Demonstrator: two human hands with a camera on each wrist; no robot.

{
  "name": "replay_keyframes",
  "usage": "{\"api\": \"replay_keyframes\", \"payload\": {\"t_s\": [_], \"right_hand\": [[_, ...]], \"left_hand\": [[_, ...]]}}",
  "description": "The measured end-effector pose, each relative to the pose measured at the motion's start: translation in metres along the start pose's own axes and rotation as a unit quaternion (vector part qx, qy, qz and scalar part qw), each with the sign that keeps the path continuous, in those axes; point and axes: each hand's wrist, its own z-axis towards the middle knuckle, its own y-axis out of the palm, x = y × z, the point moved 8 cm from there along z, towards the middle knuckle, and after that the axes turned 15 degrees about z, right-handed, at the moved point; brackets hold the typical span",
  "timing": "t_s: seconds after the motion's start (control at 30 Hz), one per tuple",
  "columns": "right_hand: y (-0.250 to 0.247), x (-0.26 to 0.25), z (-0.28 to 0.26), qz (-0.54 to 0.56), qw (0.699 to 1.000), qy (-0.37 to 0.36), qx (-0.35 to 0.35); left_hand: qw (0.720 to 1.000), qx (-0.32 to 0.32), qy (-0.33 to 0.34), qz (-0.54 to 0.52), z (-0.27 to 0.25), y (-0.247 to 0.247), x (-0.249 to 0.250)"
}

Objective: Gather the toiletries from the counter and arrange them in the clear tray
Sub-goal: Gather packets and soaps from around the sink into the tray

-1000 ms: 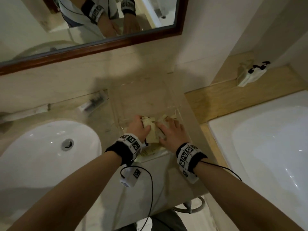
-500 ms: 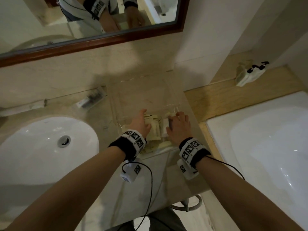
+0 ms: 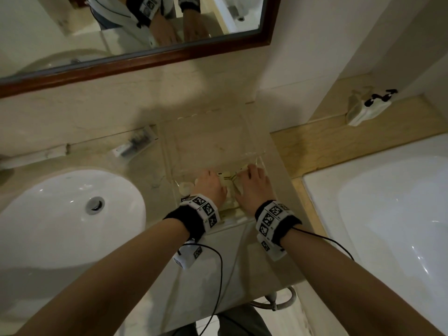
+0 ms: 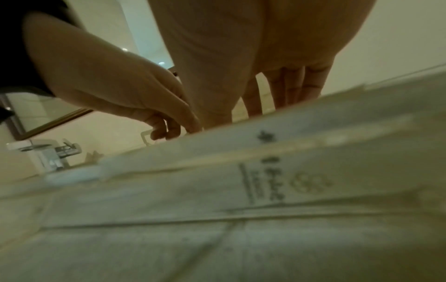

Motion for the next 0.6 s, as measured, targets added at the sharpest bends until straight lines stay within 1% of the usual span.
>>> {"api": "replay_keyframes", "payload": {"t_s": [0.1, 0.17, 0.3, 0.4, 0.43, 0.5, 0.6], "right_hand": [[-0.001, 0.005, 0.000, -0.023, 1.000, 0.006, -0.002], [-0.003, 0.006, 0.000, -0.010, 1.000, 0.011, -0.003], [-0.014, 0.010, 0.000, 0.085, 0.995, 0.026, 0.047], [-0.023, 0.022, 0.000, 0.199, 0.972, 0.065, 0.104], [-0.026, 0.026, 0.000, 0.221, 0.965, 0.072, 0.120], [-0.028, 0.028, 0.000, 0.225, 0.964, 0.071, 0.126], [-0.026, 0.026, -0.001, 0.205, 0.971, 0.048, 0.118]], "left_hand": [[0.999, -0.016, 0.015, 0.026, 0.000, 0.002, 0.001], [0.999, -0.025, 0.016, 0.041, -0.003, 0.002, 0.000], [0.998, 0.004, 0.017, 0.061, -0.009, -0.003, -0.001], [0.999, 0.027, 0.007, 0.045, -0.013, -0.007, -0.002], [0.998, 0.034, 0.013, 0.046, -0.014, -0.009, -0.001], [0.996, 0.049, 0.058, 0.057, -0.015, -0.010, 0.007], [0.981, 0.057, 0.168, 0.078, -0.018, -0.006, 0.028]]}}
